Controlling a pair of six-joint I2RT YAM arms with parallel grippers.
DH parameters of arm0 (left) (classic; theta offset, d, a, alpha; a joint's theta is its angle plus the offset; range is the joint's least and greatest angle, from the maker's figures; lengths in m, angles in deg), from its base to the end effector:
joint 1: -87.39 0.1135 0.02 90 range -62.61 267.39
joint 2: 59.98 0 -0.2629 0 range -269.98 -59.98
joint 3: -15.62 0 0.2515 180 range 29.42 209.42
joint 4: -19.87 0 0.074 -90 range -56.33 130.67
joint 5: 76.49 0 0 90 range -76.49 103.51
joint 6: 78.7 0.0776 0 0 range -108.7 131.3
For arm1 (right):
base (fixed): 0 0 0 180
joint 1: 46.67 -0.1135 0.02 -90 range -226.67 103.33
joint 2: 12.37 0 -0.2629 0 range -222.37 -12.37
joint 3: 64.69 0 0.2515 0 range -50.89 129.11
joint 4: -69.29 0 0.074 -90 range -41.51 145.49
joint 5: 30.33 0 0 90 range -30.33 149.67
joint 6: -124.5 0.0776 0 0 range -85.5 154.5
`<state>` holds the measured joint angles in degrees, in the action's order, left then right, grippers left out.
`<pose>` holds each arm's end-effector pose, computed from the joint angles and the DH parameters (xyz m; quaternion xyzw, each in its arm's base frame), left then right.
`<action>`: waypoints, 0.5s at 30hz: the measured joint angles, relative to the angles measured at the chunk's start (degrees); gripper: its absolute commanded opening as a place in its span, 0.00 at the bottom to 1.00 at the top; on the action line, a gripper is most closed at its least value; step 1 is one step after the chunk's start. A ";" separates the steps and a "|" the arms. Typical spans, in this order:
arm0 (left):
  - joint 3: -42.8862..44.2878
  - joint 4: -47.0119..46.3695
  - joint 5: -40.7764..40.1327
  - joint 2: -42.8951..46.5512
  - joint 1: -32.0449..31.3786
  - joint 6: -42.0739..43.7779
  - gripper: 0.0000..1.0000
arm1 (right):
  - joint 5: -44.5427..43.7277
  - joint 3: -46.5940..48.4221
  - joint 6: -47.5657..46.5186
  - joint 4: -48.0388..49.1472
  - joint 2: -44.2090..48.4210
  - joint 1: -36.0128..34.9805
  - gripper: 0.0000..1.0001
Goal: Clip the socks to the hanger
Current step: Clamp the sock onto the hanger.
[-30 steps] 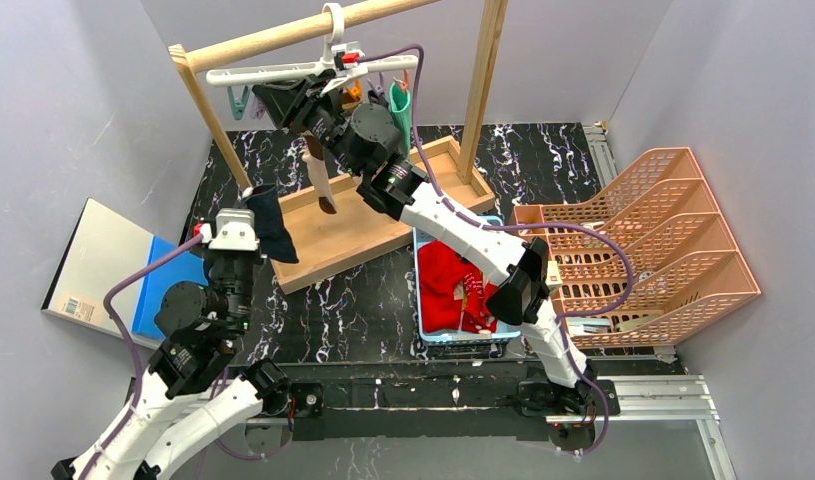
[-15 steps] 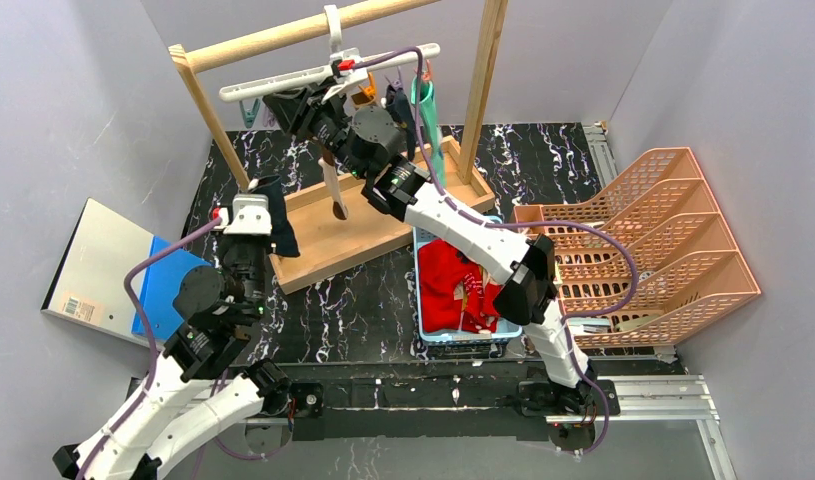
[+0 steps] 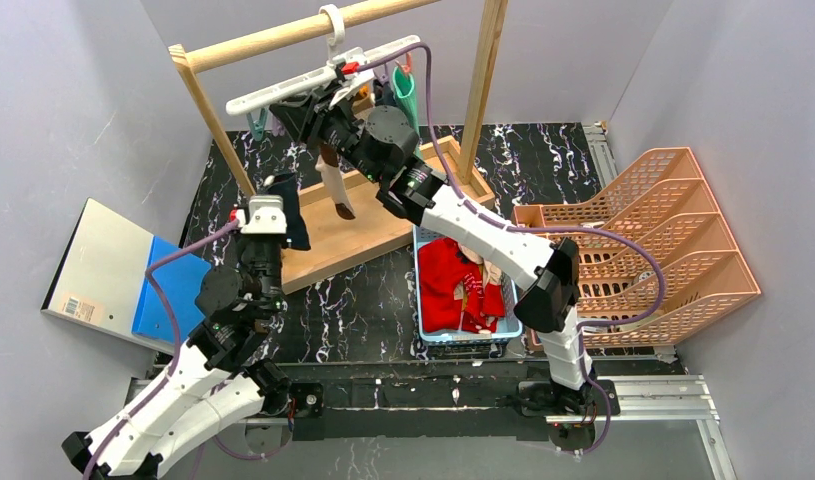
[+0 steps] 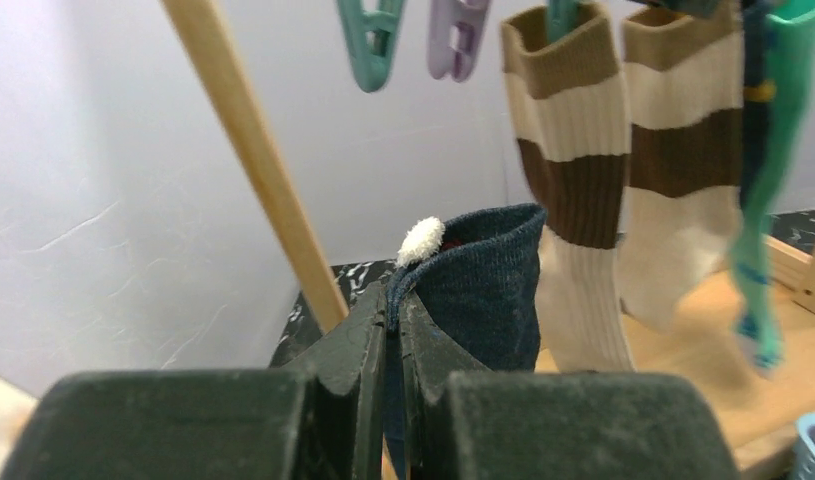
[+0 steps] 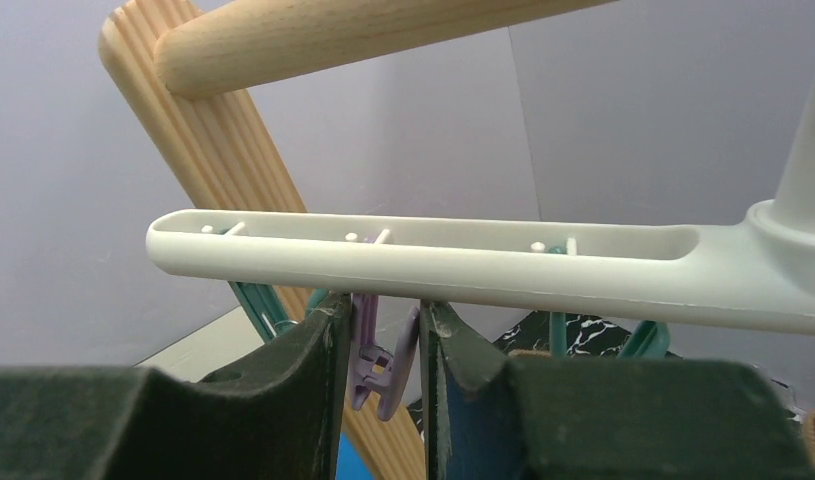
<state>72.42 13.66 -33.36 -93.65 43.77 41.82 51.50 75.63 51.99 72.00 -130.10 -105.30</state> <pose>0.1428 -0.0578 0.4203 0.0054 0.5766 0.1092 0.8097 0.2754 0.4305 0.5073 -0.1312 0.5208 0.4895 0.6870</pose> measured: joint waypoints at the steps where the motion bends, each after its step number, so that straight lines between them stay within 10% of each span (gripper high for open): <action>1: -0.81 -0.92 1.03 0.04 0.00 -0.11 0.00 | 0.28 -0.48 -0.17 0.02 0.39 0.00 0.01; 15: -6.21 -9.55 17.86 -1.29 2.23 -8.72 0.00 | 1.46 -8.35 -1.68 -0.24 6.58 0.26 0.01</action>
<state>66.21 4.11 -15.50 -94.94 46.00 33.10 52.97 67.28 50.31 71.76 -123.52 -105.04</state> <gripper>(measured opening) 0.031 0.356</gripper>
